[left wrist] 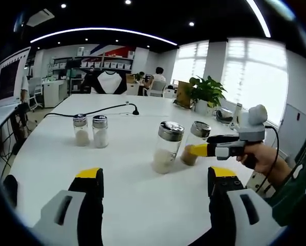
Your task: Rotate the seasoning bottle until the label or dispensing opening points toward the visible target arrow and the bottle remains upright within the marked orientation range
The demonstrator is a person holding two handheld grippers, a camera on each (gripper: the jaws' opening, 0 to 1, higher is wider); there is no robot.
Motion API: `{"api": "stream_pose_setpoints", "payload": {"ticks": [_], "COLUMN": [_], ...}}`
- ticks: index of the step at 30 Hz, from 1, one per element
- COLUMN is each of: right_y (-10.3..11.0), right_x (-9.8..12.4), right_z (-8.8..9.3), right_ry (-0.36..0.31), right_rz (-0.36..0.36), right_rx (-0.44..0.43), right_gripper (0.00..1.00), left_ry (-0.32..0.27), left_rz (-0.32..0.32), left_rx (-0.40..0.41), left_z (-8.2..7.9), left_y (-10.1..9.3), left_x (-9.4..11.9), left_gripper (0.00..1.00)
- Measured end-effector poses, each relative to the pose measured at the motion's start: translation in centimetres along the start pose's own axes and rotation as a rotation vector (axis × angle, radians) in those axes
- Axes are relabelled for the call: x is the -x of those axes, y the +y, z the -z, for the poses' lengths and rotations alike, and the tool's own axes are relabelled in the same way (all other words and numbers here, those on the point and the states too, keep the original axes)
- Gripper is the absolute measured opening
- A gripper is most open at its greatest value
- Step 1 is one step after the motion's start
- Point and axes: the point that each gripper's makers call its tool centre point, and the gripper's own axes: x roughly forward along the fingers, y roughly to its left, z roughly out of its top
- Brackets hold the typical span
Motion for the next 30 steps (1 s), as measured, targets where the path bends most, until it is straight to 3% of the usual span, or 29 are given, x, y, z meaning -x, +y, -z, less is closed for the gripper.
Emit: {"api": "stream_pose_setpoints", "payload": {"ticks": [13,30], "right_y": [-0.4,-1.5], "right_x": [3.3,4.5], "right_z": [-0.5,0.2], "right_ry": [-0.05,-0.045], "right_rz": [-0.012,0.02], "right_rx": [-0.035,-0.079], "right_gripper": [0.61,0.63], "left_ry": [-0.01,-0.027], "left_rz": [0.003,-0.009], "left_rx": [0.003,0.002], "left_z": [-0.2,-0.8], "left_y": [-0.2,0.1], "left_x": [-0.2,0.1], "left_gripper": [0.88,0.87]}}
